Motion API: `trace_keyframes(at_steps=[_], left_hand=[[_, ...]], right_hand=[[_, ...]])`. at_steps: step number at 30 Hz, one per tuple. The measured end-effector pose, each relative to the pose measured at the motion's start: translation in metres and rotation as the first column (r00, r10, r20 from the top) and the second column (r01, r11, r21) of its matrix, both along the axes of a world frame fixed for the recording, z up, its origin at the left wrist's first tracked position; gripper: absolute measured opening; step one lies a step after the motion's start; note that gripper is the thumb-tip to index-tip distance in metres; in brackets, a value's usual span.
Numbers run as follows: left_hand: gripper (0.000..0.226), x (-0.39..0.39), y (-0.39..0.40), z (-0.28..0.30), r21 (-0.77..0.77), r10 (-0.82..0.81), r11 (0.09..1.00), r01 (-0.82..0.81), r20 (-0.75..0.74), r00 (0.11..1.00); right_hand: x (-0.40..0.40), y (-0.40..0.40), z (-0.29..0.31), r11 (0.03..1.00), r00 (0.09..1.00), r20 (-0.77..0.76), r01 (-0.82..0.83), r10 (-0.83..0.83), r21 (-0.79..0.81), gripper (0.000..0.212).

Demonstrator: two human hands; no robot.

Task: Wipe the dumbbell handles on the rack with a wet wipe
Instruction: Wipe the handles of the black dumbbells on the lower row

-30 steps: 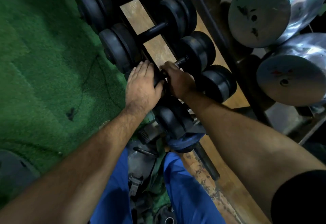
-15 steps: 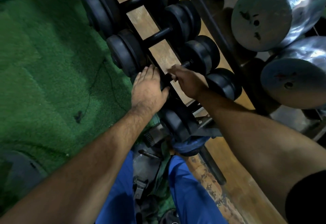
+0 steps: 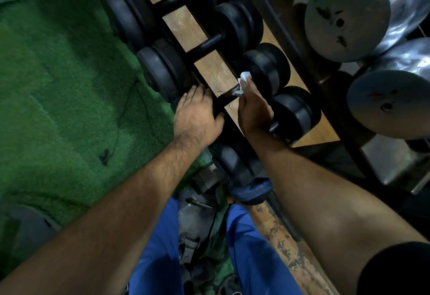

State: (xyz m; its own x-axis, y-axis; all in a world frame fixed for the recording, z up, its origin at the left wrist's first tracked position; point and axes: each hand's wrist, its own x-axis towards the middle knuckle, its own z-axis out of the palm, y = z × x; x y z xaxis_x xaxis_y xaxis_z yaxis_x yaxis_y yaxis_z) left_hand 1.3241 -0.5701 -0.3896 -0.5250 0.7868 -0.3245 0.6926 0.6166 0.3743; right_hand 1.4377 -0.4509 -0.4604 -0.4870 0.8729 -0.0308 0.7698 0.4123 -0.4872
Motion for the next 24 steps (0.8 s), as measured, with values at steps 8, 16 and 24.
trace_keyframes(at_steps=[8,16,24], left_hand=[[0.072,-0.001,0.001,-0.001,0.001,0.041,0.999,-0.041,0.072,0.997],[0.072,0.001,0.002,0.000,0.020,0.055,0.998,-0.056,0.070,0.996],[0.071,0.003,-0.001,-0.008,0.063,0.034,0.997,-0.035,0.019,0.999]], right_hand=[[0.009,-0.015,0.003,0.932,0.928,-0.181,0.283,-0.326,-0.229,0.043],[-0.028,-0.003,0.021,0.348,0.602,-0.064,0.368,-0.796,-0.863,0.020],[-0.036,0.011,-0.003,0.167,0.398,-0.065,0.226,-0.915,-0.960,0.024]])
